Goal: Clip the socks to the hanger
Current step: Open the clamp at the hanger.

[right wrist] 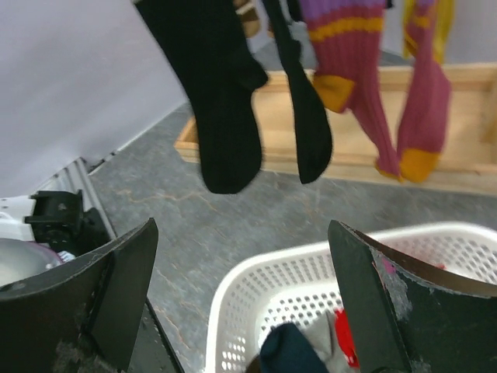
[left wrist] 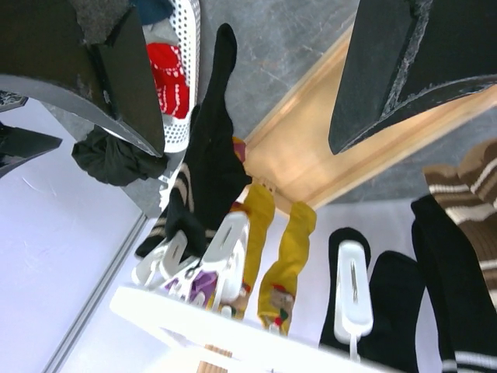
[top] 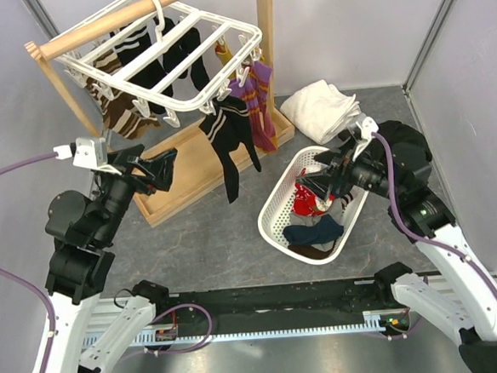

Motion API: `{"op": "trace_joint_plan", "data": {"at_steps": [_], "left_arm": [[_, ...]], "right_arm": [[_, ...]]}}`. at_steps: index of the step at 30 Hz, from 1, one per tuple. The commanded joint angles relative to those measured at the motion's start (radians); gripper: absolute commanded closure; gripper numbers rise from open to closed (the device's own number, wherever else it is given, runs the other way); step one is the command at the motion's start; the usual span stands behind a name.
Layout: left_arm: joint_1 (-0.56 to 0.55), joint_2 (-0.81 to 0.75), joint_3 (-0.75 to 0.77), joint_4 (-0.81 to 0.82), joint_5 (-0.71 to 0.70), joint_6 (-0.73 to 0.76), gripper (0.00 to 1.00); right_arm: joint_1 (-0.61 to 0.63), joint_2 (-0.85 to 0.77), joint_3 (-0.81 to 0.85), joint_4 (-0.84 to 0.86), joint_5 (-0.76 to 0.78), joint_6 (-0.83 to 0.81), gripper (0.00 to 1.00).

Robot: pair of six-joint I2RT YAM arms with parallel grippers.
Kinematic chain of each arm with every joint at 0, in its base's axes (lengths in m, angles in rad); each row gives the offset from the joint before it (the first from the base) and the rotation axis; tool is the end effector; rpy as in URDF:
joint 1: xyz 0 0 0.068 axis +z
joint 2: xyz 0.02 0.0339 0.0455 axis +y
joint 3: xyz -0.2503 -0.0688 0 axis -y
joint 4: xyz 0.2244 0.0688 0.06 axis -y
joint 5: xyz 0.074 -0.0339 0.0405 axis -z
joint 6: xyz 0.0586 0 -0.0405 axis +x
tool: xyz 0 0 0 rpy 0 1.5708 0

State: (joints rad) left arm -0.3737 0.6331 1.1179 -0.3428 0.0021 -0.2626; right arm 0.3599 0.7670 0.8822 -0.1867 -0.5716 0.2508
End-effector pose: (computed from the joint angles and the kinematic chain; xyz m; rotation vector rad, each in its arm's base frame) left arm 0.1117 -0.0439 0.4380 0.0822 1.4473 -0.5244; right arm 0.1562 0.0926 0.3638 -0.5420 1.6271 0.9266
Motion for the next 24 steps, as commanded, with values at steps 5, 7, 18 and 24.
{"op": "trace_joint_plan", "data": {"at_steps": [5, 7, 18, 24], "left_arm": [[-0.001, 0.082, 0.151, 0.019, -0.048, 0.089, 0.12], [-0.002, 0.105, 0.177, 0.018, -0.050, 0.097, 0.13], [-0.002, 0.209, 0.275, 0.007, -0.034, 0.112, 0.22], [-0.002, 0.240, 0.287, -0.019, -0.071, 0.115, 0.28]], "right_arm": [[0.183, 0.205, 0.175, 0.276, 0.007, 0.024, 0.02], [0.227, 0.267, 0.221, 0.320, 0.030, 0.007, 0.02], [0.471, 0.517, 0.414, 0.464, 0.242, -0.156, 0.02], [0.545, 0.606, 0.494, 0.487, 0.288, -0.220, 0.03]]}}
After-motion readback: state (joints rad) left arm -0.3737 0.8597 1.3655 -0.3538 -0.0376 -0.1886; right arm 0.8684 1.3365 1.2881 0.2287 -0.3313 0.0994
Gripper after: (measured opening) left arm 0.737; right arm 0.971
